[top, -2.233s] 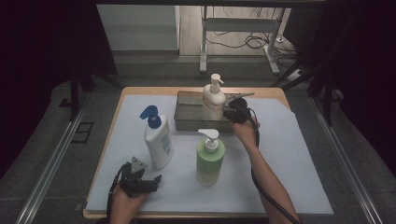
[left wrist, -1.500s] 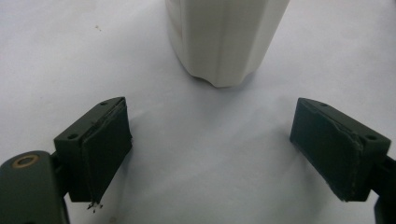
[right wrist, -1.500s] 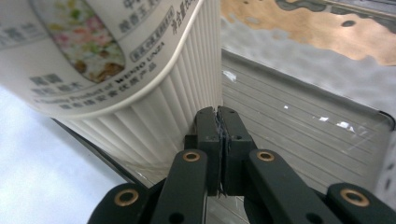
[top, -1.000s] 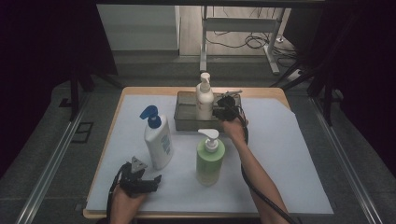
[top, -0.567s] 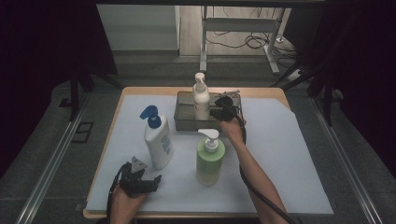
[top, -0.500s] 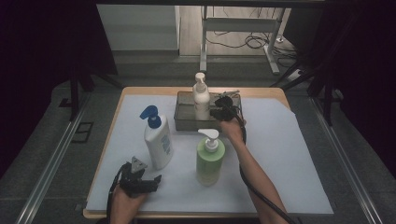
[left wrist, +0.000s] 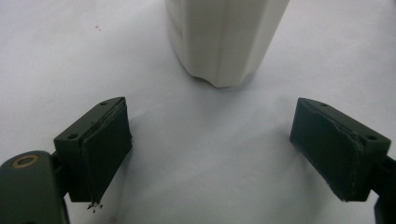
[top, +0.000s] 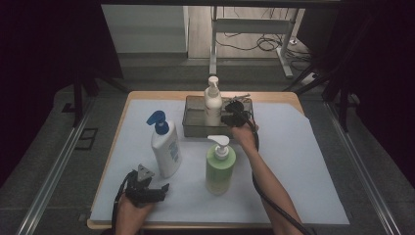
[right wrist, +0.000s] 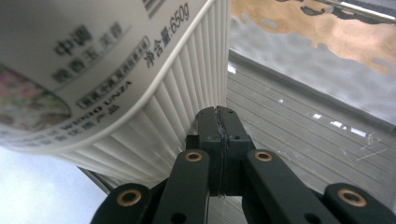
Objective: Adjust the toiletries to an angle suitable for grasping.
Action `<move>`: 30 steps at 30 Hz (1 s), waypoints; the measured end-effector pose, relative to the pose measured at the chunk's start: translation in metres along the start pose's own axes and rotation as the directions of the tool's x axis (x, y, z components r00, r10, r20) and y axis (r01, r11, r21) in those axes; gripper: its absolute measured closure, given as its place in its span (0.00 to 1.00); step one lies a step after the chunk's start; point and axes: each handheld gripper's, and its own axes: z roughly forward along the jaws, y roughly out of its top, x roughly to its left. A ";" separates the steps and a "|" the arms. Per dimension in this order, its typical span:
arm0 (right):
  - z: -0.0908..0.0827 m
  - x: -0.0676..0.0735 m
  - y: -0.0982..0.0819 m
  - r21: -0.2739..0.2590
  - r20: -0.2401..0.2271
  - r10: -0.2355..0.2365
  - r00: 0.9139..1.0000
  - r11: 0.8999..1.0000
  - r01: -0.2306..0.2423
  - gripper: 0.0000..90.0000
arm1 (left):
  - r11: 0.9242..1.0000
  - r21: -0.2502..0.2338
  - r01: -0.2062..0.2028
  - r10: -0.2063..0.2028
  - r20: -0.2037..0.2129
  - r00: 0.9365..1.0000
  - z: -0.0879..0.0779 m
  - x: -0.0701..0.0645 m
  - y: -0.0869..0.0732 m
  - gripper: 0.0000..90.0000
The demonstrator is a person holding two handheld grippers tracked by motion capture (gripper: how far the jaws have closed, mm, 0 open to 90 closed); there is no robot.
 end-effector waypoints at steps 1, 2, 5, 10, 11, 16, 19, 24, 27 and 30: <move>0.000 0.000 0.000 0.004 0.000 -0.001 1.000 1.000 0.001 1.00 | 1.000 0.000 0.000 0.000 0.000 1.000 0.000 0.000 0.000 0.13; 0.000 0.000 0.000 0.008 -0.002 0.002 1.000 1.000 -0.002 1.00 | 1.000 0.000 0.000 0.000 0.000 1.000 0.000 0.000 0.000 0.13; 0.000 0.000 0.000 0.012 -0.008 0.005 1.000 1.000 -0.004 1.00 | 1.000 0.000 0.000 0.000 0.000 1.000 0.000 0.000 0.000 0.13; 0.001 0.001 0.001 0.019 -0.031 0.012 0.999 1.000 -0.012 1.00 | 1.000 0.000 0.000 0.000 0.001 1.000 0.000 0.000 0.000 0.13; 0.002 0.003 0.001 0.023 -0.036 0.009 0.999 1.000 -0.008 0.99 | 1.000 0.000 0.000 0.000 0.001 1.000 0.000 0.000 0.000 0.13; 0.006 0.009 0.001 0.025 -0.045 -0.003 0.999 1.000 0.004 0.99 | 1.000 0.000 0.001 -0.001 0.001 1.000 0.000 0.000 0.000 0.13; 0.007 0.012 0.002 0.024 -0.044 -0.010 0.999 1.000 0.011 0.99 | 1.000 0.000 0.001 -0.001 0.001 1.000 0.000 0.000 0.000 0.13; 0.007 0.012 0.004 0.019 -0.038 -0.007 0.999 1.000 0.007 1.00 | 1.000 0.000 0.001 -0.001 0.001 1.000 0.000 0.000 0.000 0.13; 0.006 0.011 0.007 0.000 -0.028 0.011 1.000 1.000 -0.011 0.99 | 1.000 -0.001 0.001 -0.001 0.001 1.000 0.000 0.000 0.000 0.13; 0.006 0.010 0.011 -0.011 -0.020 0.022 1.000 1.000 -0.023 1.00 | 1.000 0.000 0.001 -0.001 0.001 1.000 0.000 0.000 0.000 0.13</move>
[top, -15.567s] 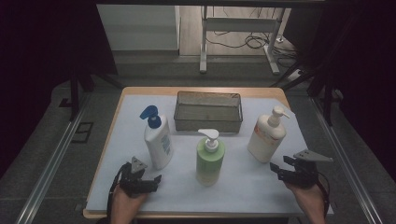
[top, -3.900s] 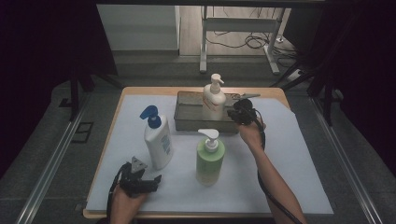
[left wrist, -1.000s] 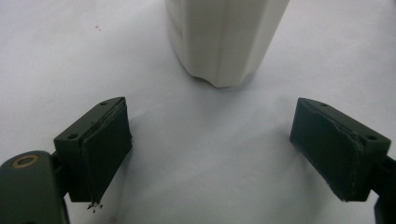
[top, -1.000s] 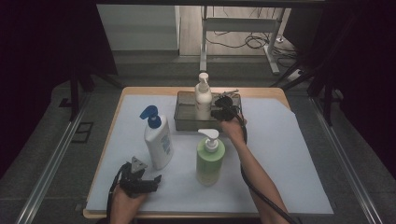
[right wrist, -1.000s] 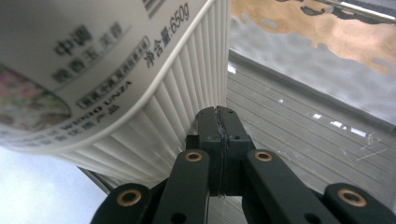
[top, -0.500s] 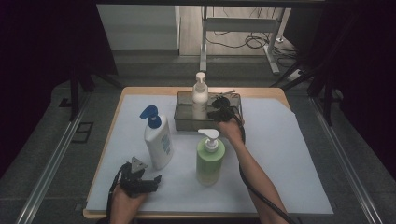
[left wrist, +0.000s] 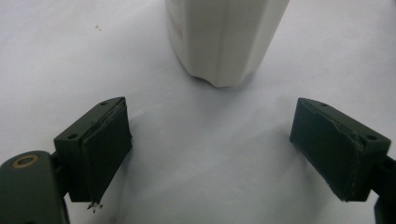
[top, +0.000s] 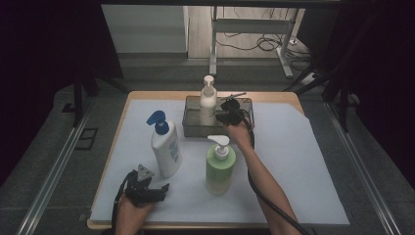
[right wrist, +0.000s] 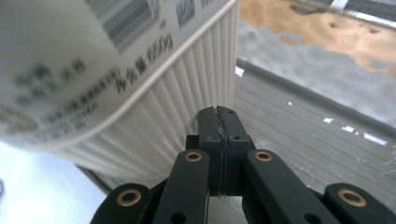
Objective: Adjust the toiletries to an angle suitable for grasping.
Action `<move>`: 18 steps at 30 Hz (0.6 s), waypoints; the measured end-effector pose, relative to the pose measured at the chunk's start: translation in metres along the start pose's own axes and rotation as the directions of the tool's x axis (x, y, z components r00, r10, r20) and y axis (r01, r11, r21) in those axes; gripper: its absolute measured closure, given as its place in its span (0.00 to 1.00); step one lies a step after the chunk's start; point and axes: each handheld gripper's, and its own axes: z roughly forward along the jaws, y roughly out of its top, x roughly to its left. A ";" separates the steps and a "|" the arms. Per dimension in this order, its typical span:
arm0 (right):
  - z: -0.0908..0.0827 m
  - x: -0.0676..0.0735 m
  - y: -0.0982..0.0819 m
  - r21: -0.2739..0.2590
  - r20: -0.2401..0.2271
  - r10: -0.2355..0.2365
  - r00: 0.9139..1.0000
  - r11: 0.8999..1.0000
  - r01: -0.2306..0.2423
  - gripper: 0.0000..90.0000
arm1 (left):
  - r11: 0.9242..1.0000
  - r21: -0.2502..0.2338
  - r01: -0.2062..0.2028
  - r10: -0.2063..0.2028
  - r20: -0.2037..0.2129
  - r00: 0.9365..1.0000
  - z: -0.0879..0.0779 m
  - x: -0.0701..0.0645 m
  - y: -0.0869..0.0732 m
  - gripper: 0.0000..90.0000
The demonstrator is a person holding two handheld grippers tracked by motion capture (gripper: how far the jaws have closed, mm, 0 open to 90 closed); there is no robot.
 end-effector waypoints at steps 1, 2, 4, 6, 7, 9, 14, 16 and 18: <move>0.001 0.000 0.001 0.003 0.001 0.001 1.000 1.000 -0.001 1.00 | 1.000 0.000 0.000 0.000 0.000 1.000 0.000 0.000 0.000 0.13; 0.002 0.000 0.002 0.008 0.002 0.002 1.000 1.000 -0.002 1.00 | 1.000 0.000 0.000 0.000 0.000 1.000 0.000 0.000 0.000 0.13; 0.003 0.000 0.002 0.015 0.000 0.006 1.000 1.000 -0.006 1.00 | 1.000 0.000 0.000 0.000 0.000 1.000 0.000 0.000 0.000 0.13; 0.005 0.001 0.003 0.020 -0.004 0.008 1.000 1.000 -0.008 1.00 | 1.000 0.000 0.000 0.000 0.000 1.000 0.000 0.000 0.000 0.13; 0.005 0.001 0.002 0.023 -0.002 0.001 1.000 1.000 -0.001 1.00 | 1.000 0.000 0.000 0.000 0.000 1.000 0.000 0.000 0.000 0.13; 0.006 0.002 0.002 0.025 -0.005 0.002 1.000 1.000 -0.002 1.00 | 1.000 0.000 0.000 0.000 0.000 1.000 0.000 0.000 0.000 0.13; 0.009 0.004 0.003 0.026 -0.006 -0.002 1.000 1.000 0.003 1.00 | 1.000 0.000 0.000 0.000 0.000 1.000 0.000 0.000 0.000 0.13; 0.009 0.004 0.004 0.024 -0.005 0.002 1.000 1.000 -0.002 1.00 | 1.000 0.000 0.000 0.000 0.000 1.000 0.000 0.000 0.000 0.13; 0.010 0.005 0.004 0.024 -0.009 0.001 1.000 1.000 -0.001 1.00 | 1.000 0.000 0.000 0.000 0.000 1.000 0.000 0.000 0.000 0.13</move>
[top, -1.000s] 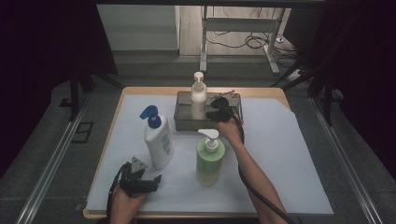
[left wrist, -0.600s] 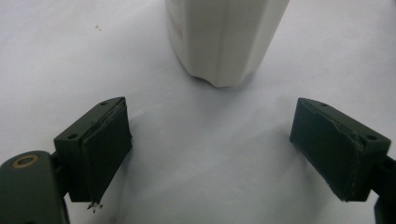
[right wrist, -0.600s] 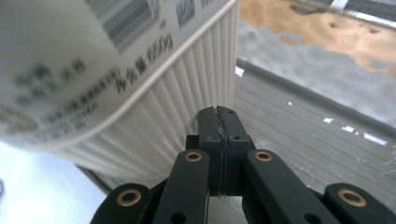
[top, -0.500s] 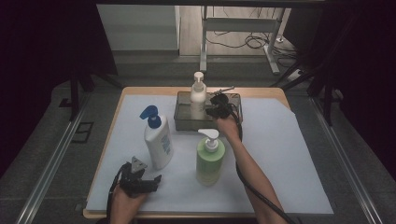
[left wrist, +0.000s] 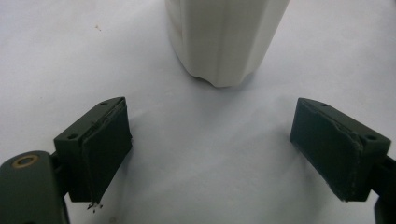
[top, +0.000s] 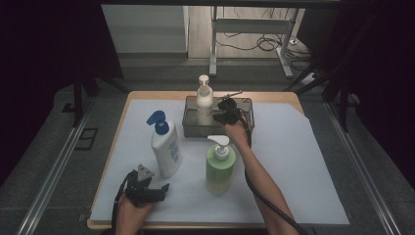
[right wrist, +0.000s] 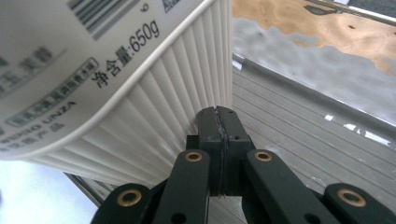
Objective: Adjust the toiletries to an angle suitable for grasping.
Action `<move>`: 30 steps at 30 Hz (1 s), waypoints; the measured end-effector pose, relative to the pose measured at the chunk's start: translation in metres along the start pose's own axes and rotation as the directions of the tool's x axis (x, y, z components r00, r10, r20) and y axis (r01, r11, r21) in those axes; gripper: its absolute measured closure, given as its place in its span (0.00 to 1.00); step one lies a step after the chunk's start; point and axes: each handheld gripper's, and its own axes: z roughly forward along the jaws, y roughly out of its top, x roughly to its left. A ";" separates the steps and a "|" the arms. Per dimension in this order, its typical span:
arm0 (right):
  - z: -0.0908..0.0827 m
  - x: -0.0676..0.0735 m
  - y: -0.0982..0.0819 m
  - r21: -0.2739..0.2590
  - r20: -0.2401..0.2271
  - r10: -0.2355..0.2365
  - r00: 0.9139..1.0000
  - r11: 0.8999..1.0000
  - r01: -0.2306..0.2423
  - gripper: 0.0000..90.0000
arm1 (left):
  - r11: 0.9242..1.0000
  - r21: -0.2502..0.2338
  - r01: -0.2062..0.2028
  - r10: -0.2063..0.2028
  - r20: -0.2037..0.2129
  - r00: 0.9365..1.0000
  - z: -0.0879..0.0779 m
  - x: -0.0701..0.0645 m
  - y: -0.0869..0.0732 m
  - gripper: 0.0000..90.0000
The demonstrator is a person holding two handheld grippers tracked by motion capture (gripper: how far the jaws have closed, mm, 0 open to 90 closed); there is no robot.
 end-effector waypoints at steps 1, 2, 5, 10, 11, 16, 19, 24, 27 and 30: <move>0.000 0.001 0.000 0.000 -0.004 -0.001 1.000 1.000 0.001 1.00 | 1.000 0.000 0.000 0.000 0.000 1.000 0.000 0.000 0.000 0.13; 0.001 0.001 0.000 0.000 -0.007 -0.002 1.000 1.000 0.002 1.00 | 1.000 0.000 0.000 0.000 0.000 1.000 0.000 0.000 0.000 0.13; 0.003 0.003 0.000 0.004 -0.013 -0.007 1.000 1.000 0.007 1.00 | 1.000 0.000 0.000 0.000 0.000 1.000 0.000 0.000 0.000 0.13; 0.005 0.006 0.001 0.008 -0.018 -0.011 1.000 1.000 0.011 1.00 | 1.000 0.000 0.000 0.000 0.000 1.000 0.000 0.000 0.000 0.13; 0.006 0.007 0.002 0.007 -0.022 -0.013 1.000 1.000 0.013 1.00 | 1.000 0.000 0.000 0.000 0.000 1.000 0.000 0.000 0.000 0.13; 0.008 0.011 0.004 0.010 -0.027 -0.017 1.000 1.000 0.017 0.99 | 1.000 0.000 0.000 0.000 0.000 1.000 0.000 0.000 0.000 0.13; 0.010 0.014 0.005 0.006 -0.034 -0.022 0.999 1.000 0.022 1.00 | 1.000 0.000 0.000 0.000 0.000 1.000 0.000 0.000 0.000 0.13; 0.013 0.019 0.007 0.004 -0.045 -0.030 0.999 1.000 0.030 0.99 | 1.000 0.000 0.000 0.000 0.000 1.000 0.000 0.000 0.000 0.13; 0.015 0.022 0.008 -0.002 -0.057 -0.040 0.998 0.999 0.040 0.99 | 1.000 0.000 0.000 0.000 0.000 1.000 0.000 0.000 0.000 0.13; 0.016 0.025 0.009 -0.005 -0.063 -0.045 0.997 0.999 0.045 0.99 | 1.000 0.000 0.000 0.000 0.000 1.000 0.000 0.000 0.000 0.13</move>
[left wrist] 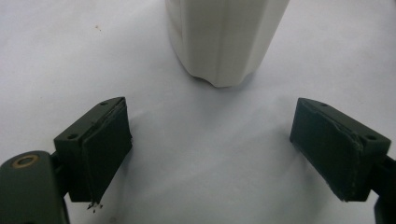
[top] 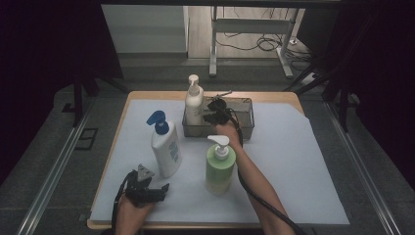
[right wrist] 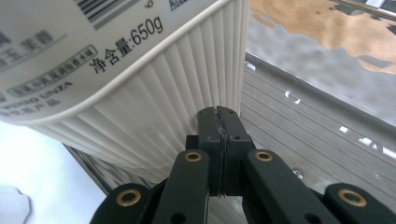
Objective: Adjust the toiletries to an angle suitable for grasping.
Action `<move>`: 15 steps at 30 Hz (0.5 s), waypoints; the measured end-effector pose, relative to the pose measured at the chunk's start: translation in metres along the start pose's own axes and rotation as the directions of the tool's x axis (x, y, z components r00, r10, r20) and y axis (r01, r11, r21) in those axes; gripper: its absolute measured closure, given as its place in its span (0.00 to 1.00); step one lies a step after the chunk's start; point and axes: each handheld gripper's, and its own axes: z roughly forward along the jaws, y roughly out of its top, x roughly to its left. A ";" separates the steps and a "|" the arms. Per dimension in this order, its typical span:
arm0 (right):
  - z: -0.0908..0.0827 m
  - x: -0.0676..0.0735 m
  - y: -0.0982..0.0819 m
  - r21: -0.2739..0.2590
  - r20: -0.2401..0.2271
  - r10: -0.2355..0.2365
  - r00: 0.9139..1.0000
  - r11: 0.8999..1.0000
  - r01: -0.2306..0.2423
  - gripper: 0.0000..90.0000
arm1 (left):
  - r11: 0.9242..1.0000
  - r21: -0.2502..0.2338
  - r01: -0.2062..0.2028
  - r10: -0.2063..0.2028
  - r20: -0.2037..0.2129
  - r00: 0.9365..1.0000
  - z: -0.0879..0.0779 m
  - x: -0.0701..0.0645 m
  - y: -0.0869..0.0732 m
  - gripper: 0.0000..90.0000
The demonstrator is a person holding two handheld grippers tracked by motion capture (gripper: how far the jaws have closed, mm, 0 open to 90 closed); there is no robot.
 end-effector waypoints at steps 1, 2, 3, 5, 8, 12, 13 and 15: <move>0.001 0.001 0.000 -0.002 -0.003 -0.003 1.000 1.000 0.003 0.99 | 1.000 0.000 0.000 0.000 0.000 1.000 0.000 0.000 0.000 0.13; 0.001 0.002 0.001 -0.005 -0.010 -0.010 1.000 1.000 0.010 0.99 | 1.000 0.000 0.000 0.000 0.000 1.000 0.000 0.000 0.000 0.13; 0.002 0.002 0.001 -0.007 -0.008 -0.012 1.000 1.000 0.011 0.99 | 1.000 0.000 0.000 0.000 0.000 1.000 0.000 0.000 0.000 0.13; 0.003 0.004 0.001 -0.008 -0.018 -0.014 1.000 1.000 0.014 0.99 | 1.000 0.000 0.000 0.000 0.000 1.000 0.000 0.000 0.000 0.13; 0.004 0.007 0.003 -0.010 -0.017 -0.023 1.000 1.000 0.023 0.99 | 1.000 0.000 0.000 0.000 0.000 1.000 0.000 0.000 0.000 0.13; 0.004 0.007 0.004 -0.012 -0.022 -0.021 1.000 1.000 0.020 0.99 | 1.000 0.000 0.000 0.000 0.000 1.000 0.000 0.000 0.000 0.13; 0.004 0.007 0.004 -0.013 -0.024 -0.020 1.000 1.000 0.020 1.00 | 1.000 0.001 0.000 0.000 0.000 1.000 0.000 0.000 0.000 0.13; 0.005 0.007 0.004 -0.017 -0.031 -0.017 0.999 1.000 0.017 1.00 | 1.000 0.001 0.000 0.000 0.000 1.000 0.000 0.000 0.000 0.13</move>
